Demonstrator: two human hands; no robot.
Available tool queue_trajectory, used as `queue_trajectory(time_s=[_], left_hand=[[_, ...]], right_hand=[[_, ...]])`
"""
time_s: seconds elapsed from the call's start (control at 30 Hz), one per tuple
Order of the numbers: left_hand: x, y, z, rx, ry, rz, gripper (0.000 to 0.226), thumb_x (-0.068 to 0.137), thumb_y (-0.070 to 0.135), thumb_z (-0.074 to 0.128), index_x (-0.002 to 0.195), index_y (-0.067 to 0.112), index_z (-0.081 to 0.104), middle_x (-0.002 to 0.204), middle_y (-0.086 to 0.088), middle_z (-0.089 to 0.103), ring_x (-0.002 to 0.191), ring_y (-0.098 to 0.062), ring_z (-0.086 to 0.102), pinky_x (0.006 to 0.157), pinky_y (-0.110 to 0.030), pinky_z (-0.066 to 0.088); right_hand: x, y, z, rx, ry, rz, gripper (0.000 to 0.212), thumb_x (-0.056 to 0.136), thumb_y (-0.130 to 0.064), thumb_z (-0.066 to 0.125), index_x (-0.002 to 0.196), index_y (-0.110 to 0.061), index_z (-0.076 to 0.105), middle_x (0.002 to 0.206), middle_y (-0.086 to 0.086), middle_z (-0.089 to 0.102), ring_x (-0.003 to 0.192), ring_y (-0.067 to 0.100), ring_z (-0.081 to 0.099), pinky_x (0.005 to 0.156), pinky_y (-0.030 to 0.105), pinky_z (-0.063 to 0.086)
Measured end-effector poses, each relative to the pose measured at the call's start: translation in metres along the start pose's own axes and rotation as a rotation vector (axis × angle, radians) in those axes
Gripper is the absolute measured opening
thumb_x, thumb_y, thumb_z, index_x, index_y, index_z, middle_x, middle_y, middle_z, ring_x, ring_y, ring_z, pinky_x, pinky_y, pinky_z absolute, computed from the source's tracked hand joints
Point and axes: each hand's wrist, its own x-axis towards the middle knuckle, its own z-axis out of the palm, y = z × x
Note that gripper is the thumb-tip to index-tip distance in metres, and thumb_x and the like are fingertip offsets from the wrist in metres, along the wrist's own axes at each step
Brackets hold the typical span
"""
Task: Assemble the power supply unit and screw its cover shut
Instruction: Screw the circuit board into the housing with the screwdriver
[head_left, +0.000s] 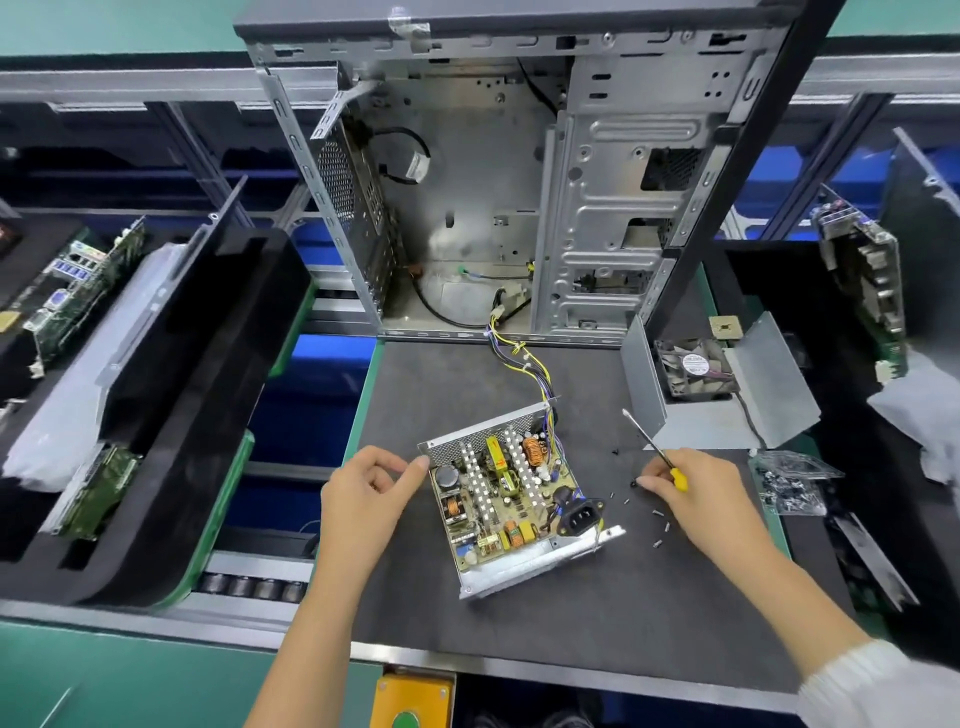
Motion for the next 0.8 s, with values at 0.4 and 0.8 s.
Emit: queue_trajectory(time_s=[0.4,0.8], left_hand=[[-0.024,0.033,0.018,-0.471,-0.486,-0.009,0.024,0.092,0.032,0.063,0.083,0.015,0.077,0.067,0.000,0.064,0.046,-0.006,0.042,0.042,-0.013,0.031],[-0.010,0.013,0.011,-1.066,-0.468,-0.405,0.017,0.079,0.019,0.066,0.082,0.008,0.079,0.069,-0.001,0.067,0.050,-0.001,0.056,0.042,-0.010,0.043]], right_hand=[[-0.014,-0.114,-0.022,0.187,0.001,-0.413,0.006,0.079,-0.026,0.073,0.075,-0.026,0.069,0.069,-0.015,0.058,0.065,0.001,0.057,0.060,0.007,0.039],[0.000,-0.162,0.016,0.025,-0.386,-0.560,0.028,0.088,-0.031,0.062,0.116,-0.026,0.064,0.080,-0.007,0.044,0.073,0.001,0.045,0.071,0.020,0.039]])
